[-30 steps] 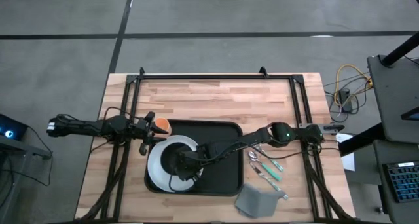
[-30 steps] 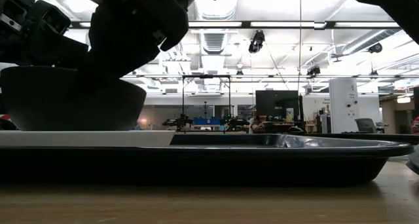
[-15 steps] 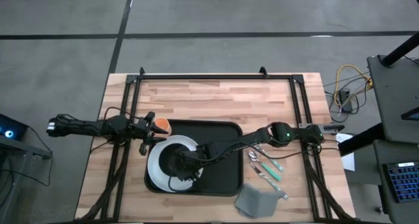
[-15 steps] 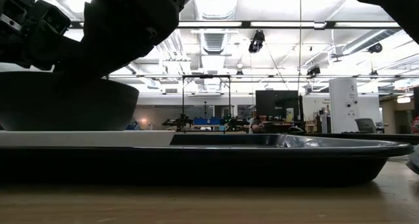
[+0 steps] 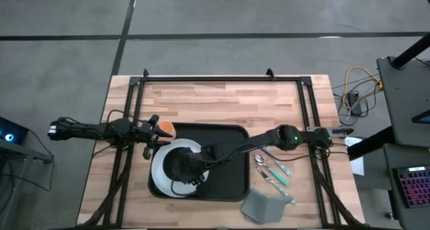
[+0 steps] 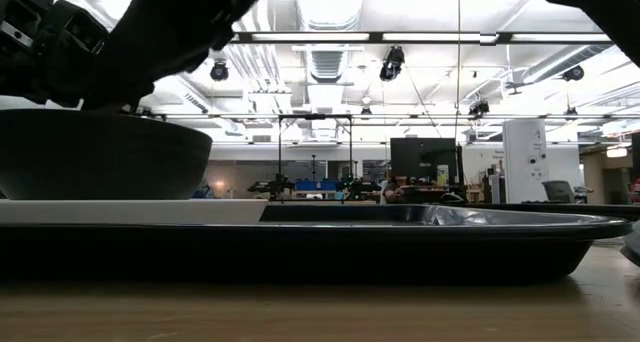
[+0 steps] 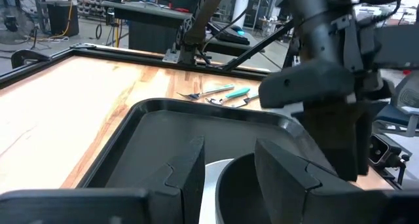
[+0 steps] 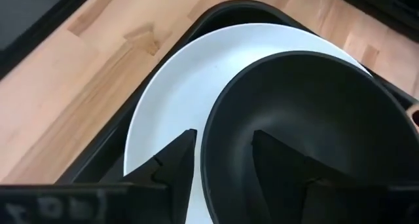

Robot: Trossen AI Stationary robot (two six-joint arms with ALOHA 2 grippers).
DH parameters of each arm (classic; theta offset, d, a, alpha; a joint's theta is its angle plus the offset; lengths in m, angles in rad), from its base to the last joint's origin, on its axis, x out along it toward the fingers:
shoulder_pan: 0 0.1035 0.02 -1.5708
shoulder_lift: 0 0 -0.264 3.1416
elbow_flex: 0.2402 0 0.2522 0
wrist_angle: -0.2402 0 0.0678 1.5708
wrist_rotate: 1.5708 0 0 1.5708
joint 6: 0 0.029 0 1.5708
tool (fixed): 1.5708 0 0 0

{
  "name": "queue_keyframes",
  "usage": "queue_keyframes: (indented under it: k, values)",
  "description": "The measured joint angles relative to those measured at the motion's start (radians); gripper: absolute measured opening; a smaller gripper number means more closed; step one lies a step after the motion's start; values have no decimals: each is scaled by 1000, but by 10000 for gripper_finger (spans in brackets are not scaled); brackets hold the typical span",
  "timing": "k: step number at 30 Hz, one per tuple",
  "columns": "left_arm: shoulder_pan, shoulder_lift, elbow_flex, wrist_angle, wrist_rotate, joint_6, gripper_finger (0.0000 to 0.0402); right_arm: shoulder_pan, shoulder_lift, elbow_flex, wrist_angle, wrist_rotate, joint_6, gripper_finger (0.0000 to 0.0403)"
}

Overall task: Set up tray
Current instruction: Put the gray napkin on the black serving tray

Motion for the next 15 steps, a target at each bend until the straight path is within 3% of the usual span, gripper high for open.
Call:
queue_keyframes:
  k: [15]
  values:
    - [0, 0, 0, 0, 0, 0, 115, 0, -35, 53, -164, 0, 169, 128]
